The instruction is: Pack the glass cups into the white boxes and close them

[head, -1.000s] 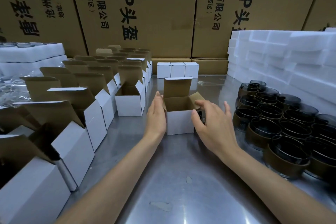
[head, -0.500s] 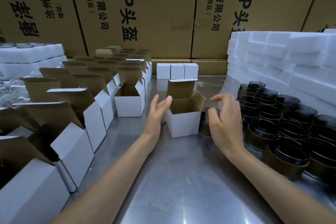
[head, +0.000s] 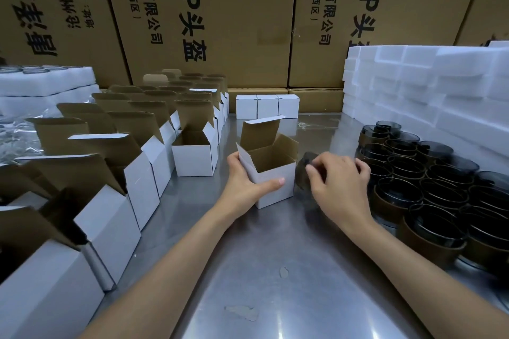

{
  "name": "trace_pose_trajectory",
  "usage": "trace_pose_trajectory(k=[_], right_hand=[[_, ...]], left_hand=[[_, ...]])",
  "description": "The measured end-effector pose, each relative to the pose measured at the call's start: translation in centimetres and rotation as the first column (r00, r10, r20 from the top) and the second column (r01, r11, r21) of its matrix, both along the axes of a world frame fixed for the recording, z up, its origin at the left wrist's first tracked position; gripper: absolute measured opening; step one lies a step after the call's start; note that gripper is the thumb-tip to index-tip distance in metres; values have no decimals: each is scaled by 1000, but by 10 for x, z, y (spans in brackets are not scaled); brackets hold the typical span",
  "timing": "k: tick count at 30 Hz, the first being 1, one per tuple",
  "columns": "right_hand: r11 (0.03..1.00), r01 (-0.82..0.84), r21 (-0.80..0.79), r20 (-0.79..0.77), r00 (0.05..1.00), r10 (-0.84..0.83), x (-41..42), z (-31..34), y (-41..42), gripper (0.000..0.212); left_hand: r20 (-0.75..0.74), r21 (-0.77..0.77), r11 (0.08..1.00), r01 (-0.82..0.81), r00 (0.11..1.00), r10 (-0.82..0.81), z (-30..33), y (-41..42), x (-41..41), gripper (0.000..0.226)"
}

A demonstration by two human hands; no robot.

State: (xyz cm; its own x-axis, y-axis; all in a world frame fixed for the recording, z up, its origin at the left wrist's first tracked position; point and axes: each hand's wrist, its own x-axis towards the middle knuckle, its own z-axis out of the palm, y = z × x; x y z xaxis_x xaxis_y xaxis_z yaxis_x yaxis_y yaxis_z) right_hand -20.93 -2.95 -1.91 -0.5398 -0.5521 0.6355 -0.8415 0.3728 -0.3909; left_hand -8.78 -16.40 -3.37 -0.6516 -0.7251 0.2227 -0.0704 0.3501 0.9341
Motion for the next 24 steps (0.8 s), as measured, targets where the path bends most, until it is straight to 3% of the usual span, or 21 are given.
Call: trace_pose_trajectory(k=[3,6,9,13,15,24], right_hand=[[949,5,-316,8,1000,-3,2,8,2,11],[884,-131,-448,-179,982,54,10,19,4,5],[889,-282,-361,-404,906,123,25,23,3,17],[923,-342,-174,-606,776,173,39,15,-2,11],[933,-329,-148,-607,775,177,38,15,-2,8],[959,-236,-153,-460,876,142,29,18,1,21]], left_hand=[[-32,56,998,-7,999,9,1,-2,1,100],[-35,45,999,15,999,-14,0,-2,2,102],[-32,-25,998,53,998,-53,1,2,1,93],[-46,-73,992,107,993,-110,1,3,1,68],[-40,-79,989,126,991,-129,2,4,1,59],[-7,-113,976,188,982,-190,2,3,1,56]])
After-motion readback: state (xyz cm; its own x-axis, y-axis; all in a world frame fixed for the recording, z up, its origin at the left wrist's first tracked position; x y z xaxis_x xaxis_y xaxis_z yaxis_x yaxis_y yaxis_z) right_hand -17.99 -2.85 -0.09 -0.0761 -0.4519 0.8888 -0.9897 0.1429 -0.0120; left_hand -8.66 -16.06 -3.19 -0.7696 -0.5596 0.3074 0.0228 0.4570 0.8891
